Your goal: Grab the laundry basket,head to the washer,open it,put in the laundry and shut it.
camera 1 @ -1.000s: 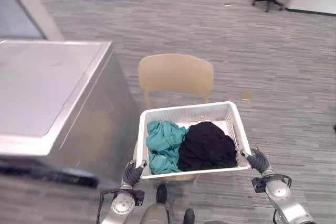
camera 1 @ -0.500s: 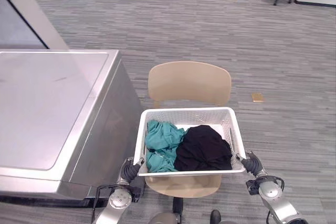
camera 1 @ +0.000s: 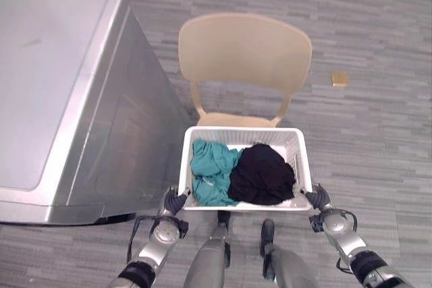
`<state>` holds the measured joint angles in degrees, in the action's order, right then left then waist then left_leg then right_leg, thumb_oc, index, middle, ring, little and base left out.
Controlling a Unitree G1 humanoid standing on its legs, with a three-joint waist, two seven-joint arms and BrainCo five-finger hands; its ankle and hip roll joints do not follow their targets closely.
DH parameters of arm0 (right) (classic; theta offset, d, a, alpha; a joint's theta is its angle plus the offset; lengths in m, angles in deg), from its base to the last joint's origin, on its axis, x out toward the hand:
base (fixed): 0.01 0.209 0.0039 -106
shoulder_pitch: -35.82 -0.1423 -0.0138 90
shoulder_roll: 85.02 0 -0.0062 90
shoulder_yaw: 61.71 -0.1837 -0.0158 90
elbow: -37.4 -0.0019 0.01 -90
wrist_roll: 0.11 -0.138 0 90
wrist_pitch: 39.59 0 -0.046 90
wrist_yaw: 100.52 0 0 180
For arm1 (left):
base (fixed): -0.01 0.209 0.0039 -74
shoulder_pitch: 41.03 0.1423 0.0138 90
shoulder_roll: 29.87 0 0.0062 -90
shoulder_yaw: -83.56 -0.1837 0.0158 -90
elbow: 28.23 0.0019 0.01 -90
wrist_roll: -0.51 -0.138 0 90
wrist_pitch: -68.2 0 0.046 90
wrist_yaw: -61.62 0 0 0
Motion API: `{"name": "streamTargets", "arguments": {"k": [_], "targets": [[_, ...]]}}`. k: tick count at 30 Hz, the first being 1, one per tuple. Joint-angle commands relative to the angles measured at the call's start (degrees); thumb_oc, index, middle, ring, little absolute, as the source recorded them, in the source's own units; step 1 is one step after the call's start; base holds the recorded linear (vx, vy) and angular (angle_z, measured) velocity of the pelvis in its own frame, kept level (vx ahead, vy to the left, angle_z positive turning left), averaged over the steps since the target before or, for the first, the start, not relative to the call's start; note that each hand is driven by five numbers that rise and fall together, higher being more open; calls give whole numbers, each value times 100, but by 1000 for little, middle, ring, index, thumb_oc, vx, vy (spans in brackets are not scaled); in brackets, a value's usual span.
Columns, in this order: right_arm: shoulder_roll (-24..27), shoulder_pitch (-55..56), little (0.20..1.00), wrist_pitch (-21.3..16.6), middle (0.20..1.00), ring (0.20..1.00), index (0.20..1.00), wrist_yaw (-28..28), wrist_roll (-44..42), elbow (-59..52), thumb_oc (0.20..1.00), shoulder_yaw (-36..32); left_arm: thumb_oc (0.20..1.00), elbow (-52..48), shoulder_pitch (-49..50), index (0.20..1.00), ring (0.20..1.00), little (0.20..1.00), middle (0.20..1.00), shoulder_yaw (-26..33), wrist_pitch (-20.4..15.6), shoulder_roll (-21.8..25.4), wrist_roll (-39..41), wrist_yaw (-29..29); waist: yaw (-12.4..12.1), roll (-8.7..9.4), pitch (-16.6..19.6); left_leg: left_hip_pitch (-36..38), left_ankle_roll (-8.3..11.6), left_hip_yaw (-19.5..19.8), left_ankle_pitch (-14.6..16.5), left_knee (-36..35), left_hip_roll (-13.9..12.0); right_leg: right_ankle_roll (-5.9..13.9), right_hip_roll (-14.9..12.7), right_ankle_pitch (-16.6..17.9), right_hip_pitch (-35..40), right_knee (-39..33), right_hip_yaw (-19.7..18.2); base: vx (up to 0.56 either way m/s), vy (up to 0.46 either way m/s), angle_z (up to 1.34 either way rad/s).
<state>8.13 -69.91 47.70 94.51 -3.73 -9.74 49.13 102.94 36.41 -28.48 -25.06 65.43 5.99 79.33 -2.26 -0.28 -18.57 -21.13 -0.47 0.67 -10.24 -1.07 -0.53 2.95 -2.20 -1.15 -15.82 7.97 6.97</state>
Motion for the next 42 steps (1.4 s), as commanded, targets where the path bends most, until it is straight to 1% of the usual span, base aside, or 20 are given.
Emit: {"name": "streamTargets", "arguments": {"k": [1, 2, 3, 4, 5, 12, 19, 20, 23, 25, 29, 30, 31, 32, 35, 36, 37, 38, 39, 42], "targets": [[-471, -153, 200, -351, 200, 200, 200, -58, -236, -370, 200, 469, 200, -110, -504, 200, 200, 200, 200, 11, -521, -427, 94, 243, -168, 238, 31, -72, 64, -258, 940, 628, 30, 357, -544, 137, -286, -114, -136, -39, 26, 6], [-491, -172, 200, -351, 200, 200, 200, -56, -255, -353, 200, 513, 200, -75, -538, 200, 200, 200, 200, 8, -522, -431, 85, 291, -182, 239, 16, -76, 70, -262, 927, 629, 29, 356, -552, 144, -287, -121, -129, -18, 22, 6], [-515, -179, 304, -366, 304, 304, 304, -80, -295, -348, 304, 561, 520, -52, -557, 520, 520, 520, 520, 21, -524, -425, 73, 355, -193, 247, 14, -84, 75, -254, 907, 622, 36, 354, -557, 155, -282, -138, -123, 2, 26, 4], [-525, -189, 576, -365, 576, 576, 576, -100, -314, -319, 576, 584, 887, -20, -556, 887, 887, 887, 887, 23, -526, -427, 65, 369, -199, 251, 23, -57, 81, -251, 894, 590, 33, 354, -568, 164, -261, -160, -114, 19, 29, 5], [-535, -195, 1000, -367, 1000, 1000, 1000, -109, -317, -309, 1000, 619, 1000, 2, -554, 1000, 1000, 1000, 1000, 30, -531, -440, 67, 388, -211, 248, 26, -29, 85, -249, 882, 561, 32, 355, -575, 167, -232, -178, -108, 26, 31, 4], [-501, -81, 1000, -356, 1000, 1000, 1000, -95, -320, -324, 1000, 577, 1000, -6, -409, 1000, 1000, 1000, 1000, 153, -503, -448, 51, 523, -241, 254, 19, 215, 110, -268, 880, 419, 37, 362, -585, 167, -18, -235, -109, 11, 18, 2], [-194, 407, 1000, -357, 1000, 1000, 1000, -146, -220, -488, 1000, 77, 1000, -465, 304, 1000, 1000, 1000, 1000, 567, -531, -345, 139, 377, -227, 284, 216, 622, 75, -290, 965, 321, 84, 409, -600, 127, 341, -269, -99, 58, 27, 2], [-89, 527, 1000, -381, 1000, 1000, 1000, -163, -209, -525, 1000, -119, 1000, -613, 544, 1000, 1000, 1000, 1000, 712, -543, -283, 187, 269, -227, 296, 271, 721, 51, -304, 1011, 334, 105, 437, -618, 118, 442, -269, -95, 48, 40, 0], [32, 664, 1000, -398, 1000, 1000, 1000, -251, -200, -551, 1000, -309, 1000, -806, 812, 1000, 1000, 1000, 1000, 853, -546, -195, 202, 135, -233, 291, 318, 809, 20, -305, 1054, 360, 127, 461, -637, 128, 524, -283, -112, 27, 37, -4], [239, 949, 1000, -420, 1000, 1000, 1000, -491, -113, -595, 1000, -532, 1000, -1075, 1337, 1000, 1000, 1000, 1000, 1031, -518, -4, 202, -271, -261, 287, 403, 995, -42, -291, 1181, 479, 174, 511, -694, 129, 722, -300, -116, 35, 105, -2], [286, 1147, 1000, -410, 1000, 1000, 1000, -745, 10, -359, 1000, -612, 1000, -789, 1679, 1000, 1000, 1000, 1000, 1153, -484, 113, 178, -663, -262, 248, 473, 1227, -98, -322, 1231, 467, 198, 616, -743, 232, 750, -187, -134, -46, 80, -15], [184, 1121, 1000, -431, 1000, 1000, 1000, -794, 70, 44, 1000, -541, 1000, -183, 1570, 1000, 1000, 1000, 1000, 1049, -456, 96, 96, -811, -219, 180, 432, 1264, -107, -333, 1134, 446, 143, 601, -593, 52, 660, 412, -202, -149, 41, -11], [168, 1132, 1000, -440, 1000, 1000, 1000, -805, 102, 157, 1000, -507, 1000, 26, 1524, 1000, 1000, 1000, 1000, 1027, -451, 85, 80, -861, -189, 164, 447, 1268, -109, -313, 1084, 422, 144, 558, -439, -73, 656, 582, -318, -170, -18, 1], [86, 1234, 1000, -480, 1000, 1000, 1000, -814, 142, 442, 1000, -429, 1000, 561, 1507, 1000, 1000, 1000, 1000, 1052, -478, 18, 40, -915, -210, 162, 573, 1284, -86, -286, 996, 329, 160, 450, -102, -382, 869, 680, -380, -70, -47, 11], [47, 1239, 1000, -459, 1000, 1000, 1000, -834, 192, 537, 1000, -372, 1000, 707, 1515, 1000, 1000, 1000, 1000, 1064, -461, -22, 38, -905, -257, 160, 607, 1298, -62, -275, 958, 287, 158, 382, -66, -417, 908, 671, -288, -39, -84, 13], [-41, 1191, 1000, -461, 1000, 1000, 1000, -829, 173, 785, 1000, -326, 1000, 1186, 1375, 1000, 1000, 1000, 1000, 1107, -450, -128, 57, -885, -271, 158, 685, 1281, 11, -211, 873, 259, 164, 277, 44, -515, 1010, 499, -342, -26, -119, 2], [-69, 1168, 1000, -472, 1000, 1000, 1000, -804, 157, 889, 1000, -313, 1000, 1419, 1275, 1000, 1000, 1000, 1000, 1101, -458, -186, 40, -850, -269, 165, 732, 1263, 52, -192, 853, 278, 179, 218, 111, -553, 1116, 302, -459, -66, -206, 20], [-79, 1166, 1000, -468, 1000, 1000, 1000, -771, 147, 1024, 1000, -285, 1000, 1552, 1187, 1000, 1000, 1000, 1000, 1104, -463, -290, 132, -829, -287, 150, 741, 1156, 152, -152, 777, 366, 181, 121, 178, -580, 1251, 16, -505, -38, -123, 46], [-79, 1164, 1000, -469, 1000, 1000, 1000, -771, 146, 1026, 1000, -284, 1000, 1553, 1187, 1000, 1000, 1000, 1000, 1104, -462, -290, 133, -829, -281, 149, 742, 1153, 153, -146, 778, 370, 181, 120, 178, -578, 1254, 11, -499, -82, -118, 57], [-92, 1185, 1000, -449, 1000, 1000, 1000, -719, 48, 1284, 1000, -308, 1000, 1744, 1029, 1000, 1000, 1000, 1000, 997, -469, -444, 219, -803, -222, 90, 663, 828, 299, -149, 686, 609, 191, 30, 188, -567, 1264, -190, -413, -150, -19, 78]]}}
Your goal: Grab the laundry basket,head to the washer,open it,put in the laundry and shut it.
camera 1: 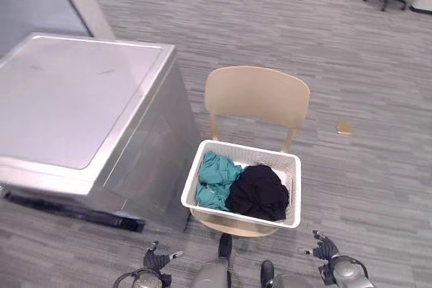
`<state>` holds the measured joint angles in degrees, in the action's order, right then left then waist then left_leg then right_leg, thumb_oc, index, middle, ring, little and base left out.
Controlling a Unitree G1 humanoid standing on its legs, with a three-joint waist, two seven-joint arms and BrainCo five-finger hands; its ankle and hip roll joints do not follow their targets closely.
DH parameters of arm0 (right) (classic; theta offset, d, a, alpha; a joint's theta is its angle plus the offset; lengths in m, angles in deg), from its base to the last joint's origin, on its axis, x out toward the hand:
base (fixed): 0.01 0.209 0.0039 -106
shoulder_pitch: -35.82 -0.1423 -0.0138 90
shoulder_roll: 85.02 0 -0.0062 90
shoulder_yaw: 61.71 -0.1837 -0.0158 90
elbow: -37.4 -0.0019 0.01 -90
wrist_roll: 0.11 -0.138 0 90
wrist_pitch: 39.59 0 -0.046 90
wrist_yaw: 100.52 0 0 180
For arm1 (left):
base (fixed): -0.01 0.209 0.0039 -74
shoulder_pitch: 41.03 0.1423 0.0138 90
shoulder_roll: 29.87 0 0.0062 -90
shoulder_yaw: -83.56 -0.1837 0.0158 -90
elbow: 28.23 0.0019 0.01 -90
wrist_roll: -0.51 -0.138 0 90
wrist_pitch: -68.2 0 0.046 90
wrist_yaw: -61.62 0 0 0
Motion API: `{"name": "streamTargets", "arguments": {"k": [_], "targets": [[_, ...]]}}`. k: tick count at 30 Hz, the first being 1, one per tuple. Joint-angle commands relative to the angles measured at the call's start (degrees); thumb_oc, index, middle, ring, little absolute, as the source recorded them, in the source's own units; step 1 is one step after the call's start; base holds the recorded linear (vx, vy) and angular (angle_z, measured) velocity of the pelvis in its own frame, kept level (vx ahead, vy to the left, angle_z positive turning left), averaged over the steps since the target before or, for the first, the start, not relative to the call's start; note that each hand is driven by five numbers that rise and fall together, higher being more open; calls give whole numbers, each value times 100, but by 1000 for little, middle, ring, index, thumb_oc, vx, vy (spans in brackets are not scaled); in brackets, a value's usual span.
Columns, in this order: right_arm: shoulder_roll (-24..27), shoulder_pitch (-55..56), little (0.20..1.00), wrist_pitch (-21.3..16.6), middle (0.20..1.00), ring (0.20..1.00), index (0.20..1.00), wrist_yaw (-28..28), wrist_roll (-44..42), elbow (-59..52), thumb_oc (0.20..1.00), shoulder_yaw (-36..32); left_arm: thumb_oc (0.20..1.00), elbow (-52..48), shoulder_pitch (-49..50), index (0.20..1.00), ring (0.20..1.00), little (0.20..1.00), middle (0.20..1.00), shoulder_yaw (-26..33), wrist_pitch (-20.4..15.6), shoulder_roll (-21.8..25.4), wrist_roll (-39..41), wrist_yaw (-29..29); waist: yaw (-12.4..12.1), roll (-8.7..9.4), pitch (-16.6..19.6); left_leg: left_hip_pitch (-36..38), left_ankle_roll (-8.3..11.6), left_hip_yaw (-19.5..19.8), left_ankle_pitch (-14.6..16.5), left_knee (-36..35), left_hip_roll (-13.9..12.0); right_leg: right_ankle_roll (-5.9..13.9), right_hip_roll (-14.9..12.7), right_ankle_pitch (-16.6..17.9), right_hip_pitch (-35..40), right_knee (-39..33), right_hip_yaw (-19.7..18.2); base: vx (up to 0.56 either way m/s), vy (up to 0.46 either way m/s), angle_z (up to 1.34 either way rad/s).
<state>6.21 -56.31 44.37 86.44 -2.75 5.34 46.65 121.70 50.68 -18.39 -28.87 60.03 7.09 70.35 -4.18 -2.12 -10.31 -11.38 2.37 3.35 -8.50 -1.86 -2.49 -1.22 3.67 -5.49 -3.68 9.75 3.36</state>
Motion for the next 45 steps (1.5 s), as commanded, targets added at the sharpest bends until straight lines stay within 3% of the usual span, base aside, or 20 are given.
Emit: {"name": "streamTargets", "arguments": {"k": [1, 5, 6, 9, 11, 13, 16, 19, 20, 21, 25, 26, 29, 32, 35, 45], "targets": [[83, -176, 1000, -95, 1000, 1000, 1000, 121, -70, -29, 1000, -72, 1000, -35, -468, 1000, 1000, 1000, 1000, -101, -86, 8, 85, 126, 48, 279, -176, -200, 17, -558, 593, 771, 314, 455, -507, -70, 12, -439, 68, -209, 106, 69], [34, -151, 1000, -91, 1000, 1000, 1000, 111, -98, 142, 1000, -95, 1000, 47, -520, 1000, 1000, 1000, 1000, -175, -93, -52, 25, 133, 166, 385, -158, -20, -21, -678, 855, 899, 57, 506, -776, 114, -46, -526, 245, -104, 172, 95], [33, -169, 1000, -75, 1000, 1000, 1000, 112, -97, 245, 1000, -130, 1000, 147, -592, 1000, 1000, 1000, 1000, -227, -90, -97, -13, 148, 236, 465, -103, 113, 30, -658, 857, 879, -323, 565, -1015, 179, -66, -614, 380, -29, 286, 19], [59, -116, 1000, -58, 1000, 1000, 1000, 148, -165, 221, 1000, -229, 1000, 57, -659, 1000, 1000, 1000, 1000, -336, -120, -113, 15, 208, 347, 471, -39, 213, 199, -774, 574, 607, -988, 692, -1326, 190, 17, -698, 652, 15, 401, 74], [78, -45, 1000, -48, 1000, 1000, 1000, 193, -258, 134, 1000, -331, 1000, -44, -713, 1000, 1000, 1000, 1000, -426, -139, -103, 36, 236, 380, 464, -77, 49, 299, -943, 384, 517, -1245, 803, -1569, 230, 65, -707, 839, 55, 454, 45], [45, 24, 1000, -22, 1000, 1000, 1000, 214, -271, 143, 1000, -450, 1000, -133, -767, 1000, 1000, 1000, 1000, -495, -131, -49, -51, 221, 428, 419, -39, 37, 394, -1241, 418, 398, -1379, 946, -1844, 286, 146, -728, 1044, 80, 501, 58], [-58, 2, 1000, 38, 1000, 1000, 1000, 239, -277, 303, 1000, -537, 1000, -146, -835, 1000, 1000, 1000, 1000, -613, -151, 68, -258, 209, 435, 535, -79, -468, 309, -1040, 765, 1090, -967, 1017, -2287, 574, 231, -641, 1123, 95, 483, 79], [-163, -99, 1000, 75, 1000, 1000, 1000, 273, -227, 458, 1000, -485, 1000, -93, -871, 1000, 1000, 1000, 1000, -560, -115, 207, -339, 224, 384, 607, -133, -547, 159, -1033, 996, 1307, -733, 941, -2374, 711, 73, -443, 1007, 78, 316, 37], [-252, -164, 1000, 45, 1000, 1000, 1000, 286, -271, 408, 1000, -403, 1000, -118, -847, 1000, 1000, 1000, 1000, -489, -101, 325, -303, 237, 398, 601, -153, -356, 20, -1063, 1017, 1094, -566, 732, -1951, 488, -278, 14, 606, 116, 347, 41], [-269, -173, 1000, 38, 1000, 1000, 1000, 296, -287, 375, 1000, -374, 1000, -123, -821, 1000, 1000, 1000, 1000, -444, -105, 342, -290, 238, 410, 584, -157, -241, -33, -1082, 1011, 986, -481, 698, -1717, 369, -391, 158, 444, 178, 463, 27], [-336, -318, 1000, -11, 1000, 1000, 1000, 307, -331, 115, 1000, -131, 1000, -63, -789, 1000, 1000, 1000, 1000, -365, -93, 296, -230, 245, 444, 509, -219, 273, -220, -1025, 1030, 561, -30, 549, -777, 14, -646, 261, 212, 125, 247, 9], [-335, -319, 1000, -11, 1000, 1000, 1000, 307, -331, 115, 1000, -131, 1000, -63, -790, 1000, 1000, 1000, 1000, -365, -93, 296, -230, 245, 446, 507, -205, 256, -220, -1022, 1020, 557, -32, 548, -775, 26, -659, 252, 215, 85, 137, 19], [-380, -366, 1000, -53, 1000, 1000, 1000, 256, -473, -565, 1000, 55, 1000, -56, -772, 1000, 1000, 1000, 1000, -409, -106, 164, -202, 240, 454, 437, -317, 362, -290, -674, 1048, 608, 309, 544, -523, -15, -711, 183, -71, 99, 84, 50], [-439, -415, 1000, -76, 1000, 1000, 1000, 203, -591, -723, 1000, 146, 1000, -48, -645, 1000, 1000, 1000, 1000, -392, -113, 62, -215, 235, 394, 391, -217, 412, -307, -610, 1044, 556, 411, 523, -512, 66, -552, 8, -151, 101, 30, 71], [-645, -675, 1000, -82, 1000, 1000, 1000, 70, -680, -1126, 1000, 605, 1000, 127, -505, 1000, 1000, 1000, 1000, -371, -67, -30, -183, 230, 229, 282, -58, 445, -302, -489, 942, 344, 467, 540, -543, 109, -363, -357, 17, 72, 19, 29], [-823, -1669, 1000, -185, 1000, 1000, 1000, 152, -372, -1974, 1000, 1426, 1000, 182, -479, 1000, 1000, 1000, 1000, -440, -47, -32, -206, 426, -241, 284, -27, 467, -302, -229, 785, 53, 518, 593, -696, 135, -175, -667, 406, 21, 28, 25]]}}
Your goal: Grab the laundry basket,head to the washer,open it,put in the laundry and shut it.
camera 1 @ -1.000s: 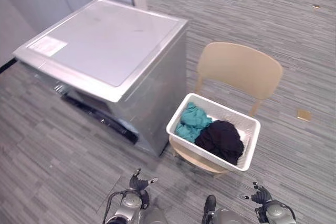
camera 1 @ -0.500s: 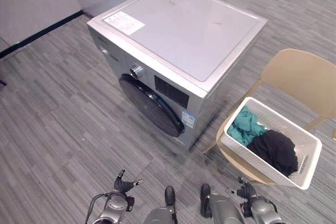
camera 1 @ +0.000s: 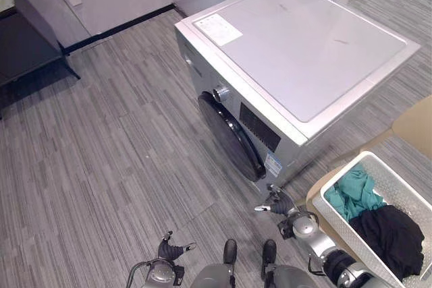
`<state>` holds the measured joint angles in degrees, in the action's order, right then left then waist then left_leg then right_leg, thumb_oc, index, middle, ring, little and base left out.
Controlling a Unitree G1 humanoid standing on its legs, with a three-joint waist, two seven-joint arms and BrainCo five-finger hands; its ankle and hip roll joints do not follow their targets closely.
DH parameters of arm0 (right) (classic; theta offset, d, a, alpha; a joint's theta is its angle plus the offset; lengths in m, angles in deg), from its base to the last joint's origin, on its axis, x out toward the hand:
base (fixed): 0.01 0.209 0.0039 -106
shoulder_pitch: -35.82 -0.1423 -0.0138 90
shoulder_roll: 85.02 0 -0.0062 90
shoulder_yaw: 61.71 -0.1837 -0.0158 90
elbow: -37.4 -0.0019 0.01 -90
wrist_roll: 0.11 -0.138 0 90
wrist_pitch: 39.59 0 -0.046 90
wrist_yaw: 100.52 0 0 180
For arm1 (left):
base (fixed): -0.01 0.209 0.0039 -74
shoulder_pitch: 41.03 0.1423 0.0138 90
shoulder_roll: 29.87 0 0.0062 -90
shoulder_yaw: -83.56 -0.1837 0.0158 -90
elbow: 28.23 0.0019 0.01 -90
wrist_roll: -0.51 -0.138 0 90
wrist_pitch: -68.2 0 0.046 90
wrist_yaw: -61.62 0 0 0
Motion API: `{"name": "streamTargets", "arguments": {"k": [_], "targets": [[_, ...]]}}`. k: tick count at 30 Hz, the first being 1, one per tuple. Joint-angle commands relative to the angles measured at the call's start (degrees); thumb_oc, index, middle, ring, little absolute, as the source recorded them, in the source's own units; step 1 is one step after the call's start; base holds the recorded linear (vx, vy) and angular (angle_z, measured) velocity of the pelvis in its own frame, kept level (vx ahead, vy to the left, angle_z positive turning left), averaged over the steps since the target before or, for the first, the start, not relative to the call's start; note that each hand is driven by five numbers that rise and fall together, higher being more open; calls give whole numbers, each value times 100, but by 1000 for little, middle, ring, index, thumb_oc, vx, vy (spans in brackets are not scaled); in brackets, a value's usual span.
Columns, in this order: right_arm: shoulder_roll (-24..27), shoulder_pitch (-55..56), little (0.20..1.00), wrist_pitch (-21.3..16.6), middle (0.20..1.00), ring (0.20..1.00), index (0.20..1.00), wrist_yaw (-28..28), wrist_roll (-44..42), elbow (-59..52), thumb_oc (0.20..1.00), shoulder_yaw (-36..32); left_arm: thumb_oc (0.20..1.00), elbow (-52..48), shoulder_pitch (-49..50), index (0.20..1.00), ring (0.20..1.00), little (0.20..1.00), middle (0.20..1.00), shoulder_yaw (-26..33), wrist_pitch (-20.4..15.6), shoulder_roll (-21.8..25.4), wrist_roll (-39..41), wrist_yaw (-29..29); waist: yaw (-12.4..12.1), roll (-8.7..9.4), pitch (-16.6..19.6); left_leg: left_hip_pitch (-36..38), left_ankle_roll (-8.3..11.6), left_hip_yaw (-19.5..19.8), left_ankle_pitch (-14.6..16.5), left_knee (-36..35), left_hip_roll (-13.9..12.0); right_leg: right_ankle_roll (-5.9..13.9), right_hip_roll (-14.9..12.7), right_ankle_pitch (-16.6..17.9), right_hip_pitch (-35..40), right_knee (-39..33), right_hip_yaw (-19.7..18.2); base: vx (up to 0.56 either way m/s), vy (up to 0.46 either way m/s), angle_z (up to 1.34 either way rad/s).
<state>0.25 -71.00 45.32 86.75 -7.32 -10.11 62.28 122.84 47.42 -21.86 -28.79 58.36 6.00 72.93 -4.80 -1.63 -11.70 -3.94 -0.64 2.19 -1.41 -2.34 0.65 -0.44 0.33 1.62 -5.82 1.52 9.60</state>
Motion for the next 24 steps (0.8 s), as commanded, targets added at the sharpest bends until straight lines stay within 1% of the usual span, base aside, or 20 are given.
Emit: {"name": "streamTargets", "arguments": {"k": [1, 3, 5, 9, 11, 14, 18, 19, 20, 21, 22, 23, 24], "targets": [[-117, -424, 1000, -316, 1000, 1000, 1000, 253, 157, -651, 1000, -215, 1000, -6, -138, 1000, 1000, 1000, 1000, -62, -81, 190, -94, 198, -245, 248, 83, -325, -5, -97, 57, 104, 214, 532, -386, -560, 16, 150, -176, -25, 60, 27], [71, -719, 1000, -330, 1000, 1000, 1000, 486, 333, -911, 1000, -371, 1000, -89, -155, 1000, 1000, 1000, 1000, -15, -107, 271, -76, 241, -315, 268, 19, -424, 1, -81, 29, 114, 218, 552, -424, -535, -46, 163, -133, -42, 42, 11], [156, -851, 1000, -339, 1000, 1000, 1000, 670, 381, -1032, 1000, -529, 1000, -162, -165, 1000, 1000, 1000, 1000, -2, -134, 316, -58, 276, -342, 266, -19, -505, 3, -75, 13, 124, 229, 564, -453, -517, -104, 185, -99, -30, 39, 6], [192, -1028, 1000, -346, 1000, 1000, 1000, 891, 346, -1015, 1000, -718, 1000, -215, -201, 1000, 1000, 1000, 1000, -2, -153, 371, -3, 324, -408, 267, -104, -648, 18, -52, -20, 141, 244, 573, -495, -498, -204, 208, -37, -19, 31, 13], [156, -1160, 1000, -346, 1000, 1000, 1000, 973, 290, -883, 1000, -748, 1000, -221, -249, 1000, 1000, 1000, 1000, -27, -177, 397, 46, 350, -457, 279, -185, -749, 30, -43, -40, 160, 251, 577, -523, -469, -281, 225, -11, -54, 33, 8], [100, -1715, 1000, -311, 1000, 1000, 1000, 1166, 108, -131, 1000, -778, 1000, -347, -455, 1000, 1000, 1000, 1000, -175, -251, 480, 241, 398, -641, 271, -471, -1100, 49, 13, -70, 321, 303, 582, -568, -392, -536, 288, 34, -76, 36, 5], [155, -2146, 1000, -274, 1000, 1000, 1000, 1302, -62, 298, 1000, -856, 1000, -485, -548, 1000, 1000, 1000, 1000, -241, -324, 554, 404, 426, -777, 263, -656, -1326, 80, 67, -112, 409, 327, 568, -599, -362, -695, 317, 30, -32, 21, 5], [114, -2220, 1000, -266, 1000, 1000, 1000, 1311, -145, 400, 1000, -842, 1000, -497, -582, 1000, 1000, 1000, 1000, -263, -325, 568, 443, 441, -809, 267, -688, -1365, 85, 75, -124, 419, 329, 565, -596, -358, -731, 325, 23, -3, 13, 19], [-113, -2303, 1000, -285, 1000, 1000, 1000, 1218, -330, 424, 1000, -676, 1000, -456, -662, 1000, 1000, 1000, 1000, -272, -315, 573, 506, 481, -885, 307, -780, -1434, 85, 109, -139, 428, 336, 562, -581, -355, -778, 326, 9, -3, 3, 20], [-226, -2298, 1000, -287, 1000, 1000, 1000, 1139, -396, 368, 1000, -556, 1000, -427, -685, 1000, 1000, 1000, 1000, -286, -303, 574, 518, 490, -910, 327, -798, -1450, 81, 127, -144, 424, 336, 564, -583, -357, -781, 321, 15, 0, 2, 12], [-226, -2298, 1000, -287, 1000, 1000, 1000, 1139, -396, 368, 1000, -556, 1000, -427, -685, 1000, 1000, 1000, 1000, -286, -303, 574, 518, 490, -909, 327, -797, -1451, 81, 127, -144, 424, 336, 564, -583, -357, -782, 321, 15, 12, 1, 7], [-433, -2284, 1000, -315, 1000, 1000, 1000, 944, -537, 217, 1000, -307, 1000, -379, -720, 1000, 1000, 1000, 1000, -299, -275, 562, 519, 476, -967, 358, -817, -1444, 70, 158, -153, 390, 343, 576, -577, -352, -780, 307, 18, 25, -8, 4], [-705, -2321, 1000, -338, 1000, 1000, 1000, 672, -581, -95, 1000, 137, 1000, -348, -761, 1000, 1000, 1000, 1000, -384, -243, 555, 486, 463, -1070, 391, -855, -1453, 64, 234, -166, 364, 351, 581, -585, -374, -786, 325, 57, 0, 0, 0]]}}
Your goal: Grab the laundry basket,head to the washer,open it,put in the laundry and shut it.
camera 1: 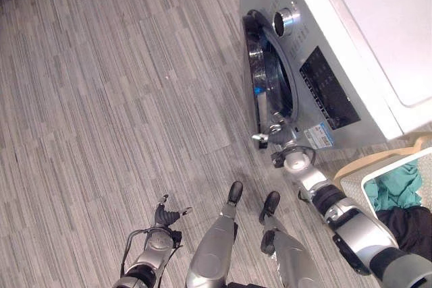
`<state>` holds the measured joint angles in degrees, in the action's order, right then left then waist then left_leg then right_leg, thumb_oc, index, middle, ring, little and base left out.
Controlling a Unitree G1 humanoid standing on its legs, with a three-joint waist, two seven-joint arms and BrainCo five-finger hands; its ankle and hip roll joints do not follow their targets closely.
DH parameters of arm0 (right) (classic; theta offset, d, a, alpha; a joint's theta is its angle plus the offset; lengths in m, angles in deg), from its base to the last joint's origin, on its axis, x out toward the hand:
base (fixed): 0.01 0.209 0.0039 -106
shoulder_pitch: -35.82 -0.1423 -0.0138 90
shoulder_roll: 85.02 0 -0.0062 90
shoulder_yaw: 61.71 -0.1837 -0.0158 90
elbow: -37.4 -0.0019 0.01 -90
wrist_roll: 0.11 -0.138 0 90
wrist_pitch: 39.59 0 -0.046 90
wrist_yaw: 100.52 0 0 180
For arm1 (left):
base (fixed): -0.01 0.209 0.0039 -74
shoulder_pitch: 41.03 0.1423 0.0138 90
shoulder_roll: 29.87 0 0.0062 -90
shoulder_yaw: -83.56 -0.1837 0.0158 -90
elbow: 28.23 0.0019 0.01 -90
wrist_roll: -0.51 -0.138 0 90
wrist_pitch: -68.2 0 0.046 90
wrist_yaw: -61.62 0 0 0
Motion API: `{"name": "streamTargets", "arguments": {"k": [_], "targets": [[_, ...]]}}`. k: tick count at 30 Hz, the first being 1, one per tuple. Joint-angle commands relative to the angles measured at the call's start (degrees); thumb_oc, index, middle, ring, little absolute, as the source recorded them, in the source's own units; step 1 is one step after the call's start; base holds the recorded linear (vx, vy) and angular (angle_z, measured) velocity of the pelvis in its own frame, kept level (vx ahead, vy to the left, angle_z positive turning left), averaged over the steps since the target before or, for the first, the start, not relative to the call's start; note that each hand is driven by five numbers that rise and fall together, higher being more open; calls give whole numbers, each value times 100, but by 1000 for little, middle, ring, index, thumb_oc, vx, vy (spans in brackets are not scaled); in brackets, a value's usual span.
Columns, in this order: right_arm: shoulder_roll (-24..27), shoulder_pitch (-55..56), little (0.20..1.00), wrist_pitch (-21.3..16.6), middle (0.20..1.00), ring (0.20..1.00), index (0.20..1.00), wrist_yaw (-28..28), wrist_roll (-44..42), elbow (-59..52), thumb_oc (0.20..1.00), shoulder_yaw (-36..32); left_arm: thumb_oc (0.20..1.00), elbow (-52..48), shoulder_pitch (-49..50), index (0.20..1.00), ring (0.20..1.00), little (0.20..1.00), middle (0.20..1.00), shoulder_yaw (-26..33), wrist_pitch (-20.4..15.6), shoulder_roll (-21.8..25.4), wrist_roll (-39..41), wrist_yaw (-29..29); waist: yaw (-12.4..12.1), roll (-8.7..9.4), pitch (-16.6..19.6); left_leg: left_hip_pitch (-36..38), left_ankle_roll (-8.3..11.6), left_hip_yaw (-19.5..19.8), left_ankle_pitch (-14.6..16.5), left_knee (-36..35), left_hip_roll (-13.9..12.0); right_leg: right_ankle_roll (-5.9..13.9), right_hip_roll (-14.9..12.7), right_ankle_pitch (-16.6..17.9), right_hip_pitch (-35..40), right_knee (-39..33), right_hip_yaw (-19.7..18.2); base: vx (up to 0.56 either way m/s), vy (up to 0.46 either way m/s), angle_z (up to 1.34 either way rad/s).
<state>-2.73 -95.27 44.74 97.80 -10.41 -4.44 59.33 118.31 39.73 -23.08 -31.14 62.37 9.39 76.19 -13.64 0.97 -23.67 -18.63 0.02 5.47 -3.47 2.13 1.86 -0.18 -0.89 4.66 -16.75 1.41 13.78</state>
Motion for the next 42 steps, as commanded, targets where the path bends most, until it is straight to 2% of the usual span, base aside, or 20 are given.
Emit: {"name": "streamTargets", "arguments": {"k": [1, 2, 5, 6, 7, 9, 11, 17, 19, 22, 23, 24, 25, 28, 29, 30, 31, 33, 36, 42], "targets": [[-512, 24, 1000, -304, 1000, 1000, 1000, -505, -339, -750, 1000, 575, 1000, 101, -30, 1000, 1000, 1000, 1000, -306, -5, 158, 135, 137, -240, 129, 324, 4, -2, -52, 29, -86, 240, 556, -472, -691, 293, 366, -329, 0, 0, 0], [-513, 23, 1000, -304, 1000, 1000, 1000, -505, -339, -749, 1000, 575, 1000, 101, -30, 1000, 1000, 1000, 1000, -306, -5, 158, 135, 137, -238, 129, 323, 4, -2, -51, 29, -86, 240, 556, -472, -692, 293, 366, -328, -2, -31, 7], [-750, -788, 1000, -417, 1000, 1000, 1000, -623, -706, -840, 1000, 772, 1000, 15, -255, 1000, 1000, 1000, 1000, -545, -37, 228, 174, 144, -516, 89, 244, -85, 40, 140, 11, -18, 298, 552, -505, -752, 287, 448, -136, 11, -80, 30], [-966, -1557, 1000, -565, 1000, 1000, 1000, -541, -1178, -861, 1000, 614, 1000, 43, -491, 1000, 1000, 1000, 1000, -700, -96, 280, 241, 182, -733, 69, 226, -176, 69, 324, -6, 44, 372, 543, -527, -789, 292, 470, 37, 29, -102, 49], [-967, -1562, 1000, -566, 1000, 1000, 1000, -542, -1179, -858, 1000, 611, 1000, 44, -495, 1000, 1000, 1000, 1000, -700, -96, 281, 241, 181, -732, 70, 223, -176, 69, 327, -5, 46, 373, 543, -528, -790, 293, 471, 40, 46, -170, 79], [-971, -2352, 1000, -786, 1000, 1000, 1000, -250, -1559, -917, 1000, 298, 1000, -1, -662, 1000, 1000, 1000, 1000, -869, -159, 365, 243, 183, -965, 24, 279, -291, 136, 608, -48, 69, 495, 527, -511, -868, 354, 438, 318, 60, -138, 90], [-838, -2599, 1000, -818, 1000, 1000, 1000, -130, -1554, -929, 1000, 226, 1000, 42, -581, 1000, 1000, 1000, 1000, -817, -176, 414, 253, 151, -1049, 66, 347, -203, 167, 708, 77, -9, 511, 516, -485, -1058, 472, 419, 392, 150, -105, 114], [-317, -2357, 1000, -641, 1000, 1000, 1000, -216, -1453, -1090, 1000, 276, 1000, 166, -417, 1000, 1000, 1000, 1000, -581, -112, 485, 270, 118, -1040, 255, 330, -145, 198, 621, 83, -108, 410, 533, -491, -1069, 535, 414, 461, 41, -31, 45], [-59, -2023, 1000, -572, 1000, 1000, 1000, -310, -1231, -1444, 1000, 421, 1000, 15, -450, 1000, 1000, 1000, 1000, -532, -88, 467, 238, 119, -913, 278, 289, -207, 166, 533, -25, -65, 379, 545, -515, -866, 472, 399, 436, -101, 63, -6], [385, -1293, 1000, -442, 1000, 1000, 1000, -570, -594, -2394, 1000, 777, 1000, -475, -548, 1000, 1000, 1000, 1000, -519, -40, 429, 89, 105, -601, 328, 204, -167, 147, 280, 41, -21, 289, 562, -514, -768, 410, 403, 227, -100, 98, -60], [701, -719, 1000, -444, 1000, 1000, 1000, -821, -243, -2928, 1000, 926, 1000, -833, -855, 1000, 1000, 1000, 1000, -735, -1, 401, -297, 106, -305, 372, 157, -149, 130, 75, 102, 18, 224, 580, -508, -716, 360, 401, 33, -79, 92, -94], [701, -719, 1000, -444, 1000, 1000, 1000, -821, -243, -2928, 1000, 926, 1000, -833, -855, 1000, 1000, 1000, 1000, -735, -1, 401, -297, 106, -306, 372, 157, -149, 129, 74, 102, 18, 223, 580, -508, -715, 360, 401, 32, -122, 122, -100], [937, -192, 1000, -504, 1000, 1000, 1000, -982, -150, -3249, 1000, 938, 1000, -1031, -1249, 1000, 1000, 1000, 1000, -886, 35, 432, -596, 166, -57, 395, 110, -164, 119, -92, 132, 63, 171, 602, -501, -663, 302, 396, -104, -98, 95, -89], [1292, 714, 1000, -567, 1000, 1000, 1000, -1260, 16, -3537, 1000, 801, 1000, -1333, -2030, 1000, 1000, 1000, 1000, -1056, 109, 706, -1106, 339, 361, 425, 50, -202, 115, -326, 168, 70, 87, 666, -468, -552, 152, 372, -352, -100, 84, -104], [1297, 717, 1000, -563, 1000, 1000, 1000, -1262, 16, -3543, 1000, 795, 1000, -1332, -2034, 1000, 1000, 1000, 1000, -1059, 109, 703, -1106, 339, 363, 424, 67, -226, 113, -323, 150, 64, 89, 667, -469, -533, 132, 362, -348, -72, 69, -77], [1480, 1253, 1000, -606, 1000, 1000, 1000, -1386, 6, -3618, 1000, 625, 1000, -1324, -2469, 1000, 1000, 1000, 1000, -1048, 158, 979, -1343, 448, 599, 448, 51, -242, 100, -470, 163, 57, 53, 697, -448, -465, 65, 316, -486, -48, 48, -60], [1480, 1254, 1000, -606, 1000, 1000, 1000, -1386, 6, -3618, 1000, 625, 1000, -1324, -2469, 1000, 1000, 1000, 1000, -1048, 158, 979, -1343, 448, 600, 448, 56, -247, 100, -469, 161, 57, 53, 697, -448, -464, 61, 315, -486, -57, 66, -37], [1674, 1775, 1000, -655, 1000, 1000, 1000, -1540, -102, -3690, 1000, 358, 1000, -787, -3032, 1000, 1000, 1000, 1000, -1066, 311, 1340, -1651, 484, 912, 495, 69, -270, 68, -664, 170, 61, -2, 734, -421, -359, -60, 274, -667, -44, 76, -55], [1892, 2153, 1000, -699, 1000, 1000, 1000, -1620, -157, -3815, 1000, 161, 1000, -56, -3348, 1000, 1000, 1000, 1000, -933, 401, 1578, -1664, 448, 1155, 554, 64, -287, 29, -840, 196, 72, -51, 764, -377, -268, -157, 228, -854, -30, 54, -32], [1948, 2485, 1000, -730, 1000, 1000, 1000, -1628, -263, -3863, 1000, -79, 1000, 863, -3302, 1000, 1000, 1000, 1000, -269, 449, 1783, -1110, 505, 1382, 638, 81, -351, 7, -1044, 161, 59, -106, 796, -333, -99, -284, 87, -1040, -2, 50, -39]]}}
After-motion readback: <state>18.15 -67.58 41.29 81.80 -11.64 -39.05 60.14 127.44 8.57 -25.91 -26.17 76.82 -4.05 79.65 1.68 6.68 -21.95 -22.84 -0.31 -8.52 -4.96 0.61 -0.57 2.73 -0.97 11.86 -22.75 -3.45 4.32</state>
